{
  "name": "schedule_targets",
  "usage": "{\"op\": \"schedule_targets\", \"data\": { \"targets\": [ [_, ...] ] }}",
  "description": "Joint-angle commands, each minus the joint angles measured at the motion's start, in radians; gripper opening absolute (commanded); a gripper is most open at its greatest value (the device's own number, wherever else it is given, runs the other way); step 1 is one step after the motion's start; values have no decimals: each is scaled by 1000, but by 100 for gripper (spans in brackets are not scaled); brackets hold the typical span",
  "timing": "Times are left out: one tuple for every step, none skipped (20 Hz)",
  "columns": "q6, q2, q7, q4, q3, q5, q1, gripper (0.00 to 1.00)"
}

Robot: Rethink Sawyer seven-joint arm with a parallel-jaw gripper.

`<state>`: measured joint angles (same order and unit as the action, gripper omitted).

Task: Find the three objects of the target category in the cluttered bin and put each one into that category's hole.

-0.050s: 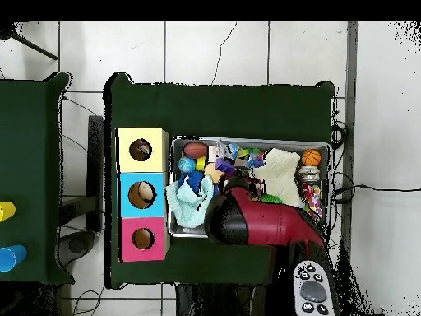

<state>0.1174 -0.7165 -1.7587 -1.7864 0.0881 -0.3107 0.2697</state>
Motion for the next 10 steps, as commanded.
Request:
{"op": "schedule_targets", "data": {
  "targets": [
    [58,27,-111,-94,-159,35,50,0],
    [61,25,-117,-98,-164,40,49,0],
    [68,18,-125,-109,-168,49,47,0],
    [75,12,-134,-120,-172,58,44,0],
    [89,-2,-145,-142,-186,76,45,0],
    [94,-9,-153,-157,-193,88,44,0],
    [108,-23,-159,-186,-221,107,54,0],
    [105,-32,-170,-201,-222,117,48,0],
    [102,-44,-184,-225,-238,135,48,0],
    [101,-48,-191,-231,-236,146,40,0]
  ]
}}
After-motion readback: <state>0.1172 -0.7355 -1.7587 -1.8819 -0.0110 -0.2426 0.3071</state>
